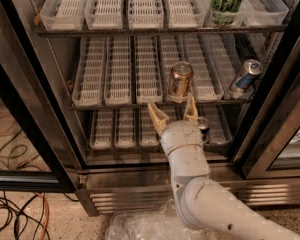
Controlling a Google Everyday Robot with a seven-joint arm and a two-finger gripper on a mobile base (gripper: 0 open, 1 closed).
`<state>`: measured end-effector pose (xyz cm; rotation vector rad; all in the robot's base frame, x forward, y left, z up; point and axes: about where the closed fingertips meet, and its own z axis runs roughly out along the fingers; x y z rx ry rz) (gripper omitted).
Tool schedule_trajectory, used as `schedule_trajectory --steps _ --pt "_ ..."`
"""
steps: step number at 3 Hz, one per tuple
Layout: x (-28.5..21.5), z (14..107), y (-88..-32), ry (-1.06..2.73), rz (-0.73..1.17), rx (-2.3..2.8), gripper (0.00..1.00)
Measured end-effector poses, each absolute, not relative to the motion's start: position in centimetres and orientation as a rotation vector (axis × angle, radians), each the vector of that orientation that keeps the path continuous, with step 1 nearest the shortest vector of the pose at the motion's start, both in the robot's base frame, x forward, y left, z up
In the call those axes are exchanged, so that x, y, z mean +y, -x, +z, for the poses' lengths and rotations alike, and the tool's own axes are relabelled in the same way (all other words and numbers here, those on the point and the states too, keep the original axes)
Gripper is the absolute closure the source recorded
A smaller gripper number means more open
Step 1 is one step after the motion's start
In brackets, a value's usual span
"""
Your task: Pick orange can from middle shelf of fridge
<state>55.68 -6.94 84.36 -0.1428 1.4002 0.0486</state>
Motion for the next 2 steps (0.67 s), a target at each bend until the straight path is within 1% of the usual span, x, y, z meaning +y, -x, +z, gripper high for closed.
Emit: schedule_trajectory --steps 1,2 --pt "-7.0 84.3 -55.8 0.138 0.047 1.401 0.32" --pt "-7.7 84.4 -57.5 0.11 0.017 1.406 0.33"
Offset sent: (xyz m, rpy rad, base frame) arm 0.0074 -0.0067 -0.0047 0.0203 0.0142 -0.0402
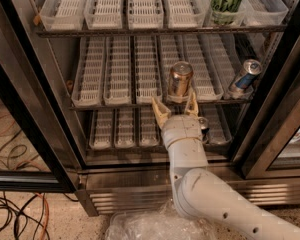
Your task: Pick orange can from middle shelf of fridge
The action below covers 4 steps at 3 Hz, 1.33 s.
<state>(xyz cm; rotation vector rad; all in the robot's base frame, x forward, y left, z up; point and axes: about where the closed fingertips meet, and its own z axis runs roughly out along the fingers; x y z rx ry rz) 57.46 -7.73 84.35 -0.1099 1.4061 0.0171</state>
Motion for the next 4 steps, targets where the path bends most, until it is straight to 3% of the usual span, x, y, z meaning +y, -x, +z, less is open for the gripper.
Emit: schedule_trajectory --steps 3,4 --pt "-9.1 84.8 -60.1 0.076 -0.01 1.41 0.33" --pt "-10.1 85.2 -64.9 0.035 -0.008 1.412 0.31"
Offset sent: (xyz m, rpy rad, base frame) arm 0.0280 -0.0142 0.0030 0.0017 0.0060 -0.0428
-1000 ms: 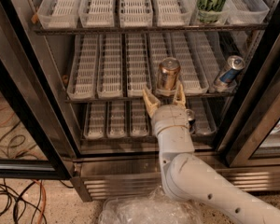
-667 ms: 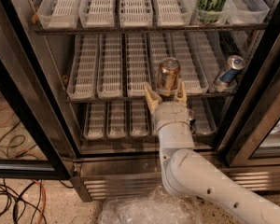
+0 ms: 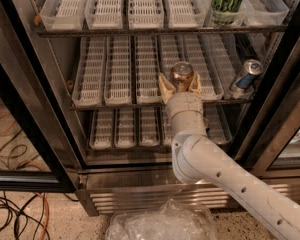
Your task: Pick orange can from middle shelf of fridge
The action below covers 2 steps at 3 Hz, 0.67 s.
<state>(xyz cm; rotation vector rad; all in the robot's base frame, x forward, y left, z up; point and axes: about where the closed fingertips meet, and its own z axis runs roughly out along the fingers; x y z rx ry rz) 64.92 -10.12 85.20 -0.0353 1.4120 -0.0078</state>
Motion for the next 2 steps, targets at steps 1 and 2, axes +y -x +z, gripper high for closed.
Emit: schedule_trajectory --steps 1,2 --pt "-10.13 85.04 -65.57 0.039 -0.016 1.418 0.31" --pt "-10.21 84.8 -66.08 0.04 -0.03 1.423 0.46"
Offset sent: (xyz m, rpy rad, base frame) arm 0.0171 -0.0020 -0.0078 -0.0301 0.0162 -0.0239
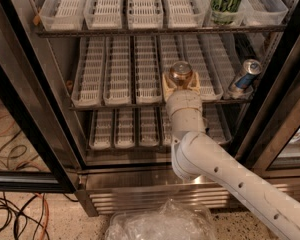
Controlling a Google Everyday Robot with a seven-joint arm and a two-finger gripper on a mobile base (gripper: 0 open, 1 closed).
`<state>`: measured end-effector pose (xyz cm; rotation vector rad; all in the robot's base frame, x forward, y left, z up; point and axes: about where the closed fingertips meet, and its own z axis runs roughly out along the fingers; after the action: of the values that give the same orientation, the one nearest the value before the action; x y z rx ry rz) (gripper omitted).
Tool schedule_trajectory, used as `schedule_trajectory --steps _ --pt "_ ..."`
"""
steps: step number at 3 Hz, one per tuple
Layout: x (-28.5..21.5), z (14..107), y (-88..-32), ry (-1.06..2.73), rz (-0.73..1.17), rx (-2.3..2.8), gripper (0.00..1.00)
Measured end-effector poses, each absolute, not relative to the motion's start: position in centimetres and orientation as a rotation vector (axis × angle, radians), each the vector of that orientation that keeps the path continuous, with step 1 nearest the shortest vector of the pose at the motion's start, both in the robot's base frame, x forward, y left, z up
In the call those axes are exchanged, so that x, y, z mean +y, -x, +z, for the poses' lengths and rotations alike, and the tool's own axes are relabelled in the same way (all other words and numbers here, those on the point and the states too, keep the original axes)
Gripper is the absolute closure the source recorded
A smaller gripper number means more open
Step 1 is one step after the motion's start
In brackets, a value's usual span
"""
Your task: Pick orange can from middle shelf of fridge
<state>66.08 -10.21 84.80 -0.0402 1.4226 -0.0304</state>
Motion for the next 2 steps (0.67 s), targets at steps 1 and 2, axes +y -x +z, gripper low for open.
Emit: schedule_trajectory --steps 1,2 --pt "-10.21 84.8 -66.08 0.04 -0.03 1.423 0.66" --pt "-10.21 84.8 -66.08 0.04 -0.03 1.423 0.89"
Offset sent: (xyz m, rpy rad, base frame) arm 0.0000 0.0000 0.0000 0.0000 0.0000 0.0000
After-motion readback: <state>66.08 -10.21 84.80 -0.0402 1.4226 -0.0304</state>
